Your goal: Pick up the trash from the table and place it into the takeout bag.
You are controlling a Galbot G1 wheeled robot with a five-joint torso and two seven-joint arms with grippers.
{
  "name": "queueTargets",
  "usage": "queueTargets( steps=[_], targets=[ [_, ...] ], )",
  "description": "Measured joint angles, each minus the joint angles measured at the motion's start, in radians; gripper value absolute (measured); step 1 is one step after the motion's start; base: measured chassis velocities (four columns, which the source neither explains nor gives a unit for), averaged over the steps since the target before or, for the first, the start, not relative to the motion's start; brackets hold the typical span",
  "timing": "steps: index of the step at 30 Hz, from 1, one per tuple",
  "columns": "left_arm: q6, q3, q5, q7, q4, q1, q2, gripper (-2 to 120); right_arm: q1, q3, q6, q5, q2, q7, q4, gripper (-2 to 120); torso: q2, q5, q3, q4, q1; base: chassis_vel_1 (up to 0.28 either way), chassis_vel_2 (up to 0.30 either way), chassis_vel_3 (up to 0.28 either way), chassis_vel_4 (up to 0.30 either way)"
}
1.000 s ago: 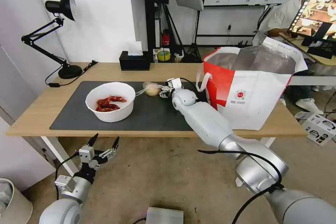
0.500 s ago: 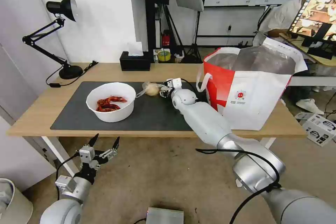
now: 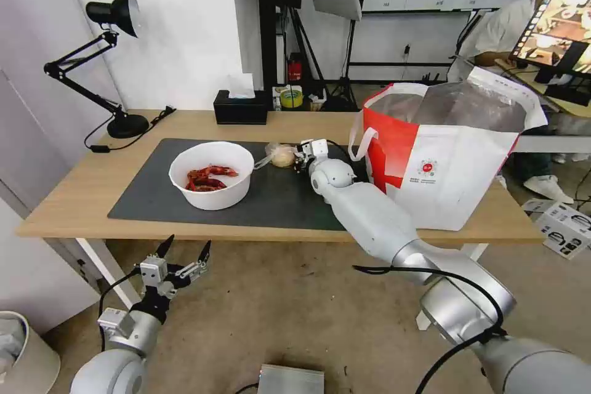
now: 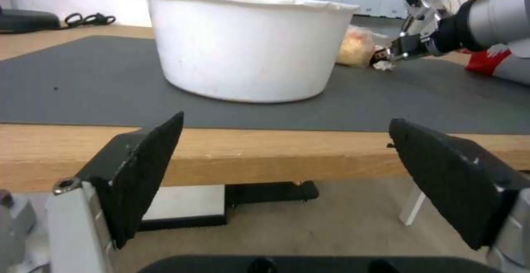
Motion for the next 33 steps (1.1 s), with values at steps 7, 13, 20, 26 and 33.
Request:
queueTargets(
  steps=[7, 13, 20, 26, 33],
  targets=[
    [-0.002, 0.000, 0.001, 0.000, 0.000, 0.002, -0.003, 100, -0.002, -0.001, 0.005, 0.003, 0.001, -0.010, 0.008, 0, 0.000, 0.0000, 0.000, -0.0004, 0.000, 0.000, 0.000, 0.000, 0.000],
    [-0.003, 0.000, 0.001, 0.000, 0.000, 0.003, -0.003, 100, -0.002, -0.006, 0.004, 0.017, -0.003, -0.007, 0.028, 0, 0.000, -0.0001, 0.000, -0.0002, 0.000, 0.000, 0.000, 0.000, 0.000],
    [-0.004, -0.001, 0.002, 0.000, 0.000, 0.002, -0.002, 100, -0.007, -0.027, -0.021, 0.065, -0.035, 0.018, 0.107, 0, 0.000, 0.0001, 0.000, 0.0006, 0.000, 0.000, 0.000, 0.000, 0.000],
    [-0.004, 0.001, 0.001, 0.000, -0.001, 0.000, -0.002, 100, -0.020, -0.041, -0.041, 0.116, -0.076, 0.048, 0.192, 0, 0.000, 0.0001, 0.000, 0.0005, 0.000, 0.000, 0.000, 0.000, 0.000],
    [-0.004, 0.003, 0.002, -0.001, -0.005, 0.001, -0.002, 100, -0.044, -0.052, -0.078, 0.161, -0.118, 0.089, 0.287, 0, 0.000, 0.0002, 0.000, 0.0006, 0.000, 0.000, 0.000, 0.000, 0.000]
  ],
)
